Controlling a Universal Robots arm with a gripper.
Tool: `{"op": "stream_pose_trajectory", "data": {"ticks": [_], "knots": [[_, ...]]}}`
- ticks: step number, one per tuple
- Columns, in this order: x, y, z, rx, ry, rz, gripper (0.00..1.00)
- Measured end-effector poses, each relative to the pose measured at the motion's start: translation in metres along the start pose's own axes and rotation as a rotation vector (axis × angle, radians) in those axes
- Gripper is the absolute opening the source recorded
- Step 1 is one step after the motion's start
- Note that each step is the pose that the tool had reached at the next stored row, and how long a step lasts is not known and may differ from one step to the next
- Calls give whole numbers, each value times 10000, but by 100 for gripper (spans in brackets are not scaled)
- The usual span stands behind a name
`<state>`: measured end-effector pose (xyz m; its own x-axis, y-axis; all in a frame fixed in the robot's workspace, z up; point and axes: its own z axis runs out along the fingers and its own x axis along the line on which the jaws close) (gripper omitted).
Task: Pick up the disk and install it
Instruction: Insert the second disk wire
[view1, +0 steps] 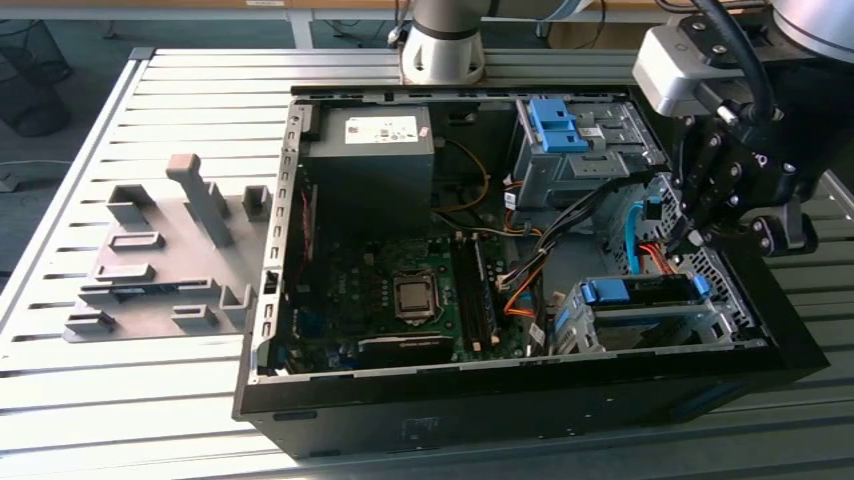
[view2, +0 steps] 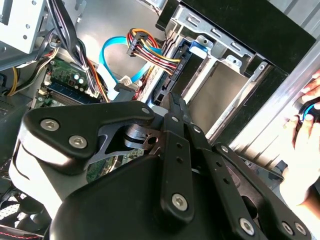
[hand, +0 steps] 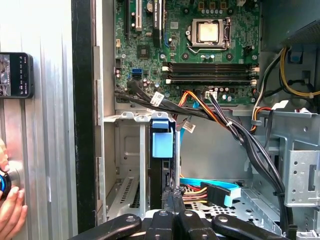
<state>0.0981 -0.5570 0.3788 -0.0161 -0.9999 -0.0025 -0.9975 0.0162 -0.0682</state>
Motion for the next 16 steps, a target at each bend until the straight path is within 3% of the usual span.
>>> {"op": "stream_pose_trajectory", "data": {"ticks": [5,12,16], "knots": [[-2,7,-14,-107,2,-1,11],[-7,23,-62,-114,-28,0,11],[-15,90,-68,-114,-43,1,11]]}}
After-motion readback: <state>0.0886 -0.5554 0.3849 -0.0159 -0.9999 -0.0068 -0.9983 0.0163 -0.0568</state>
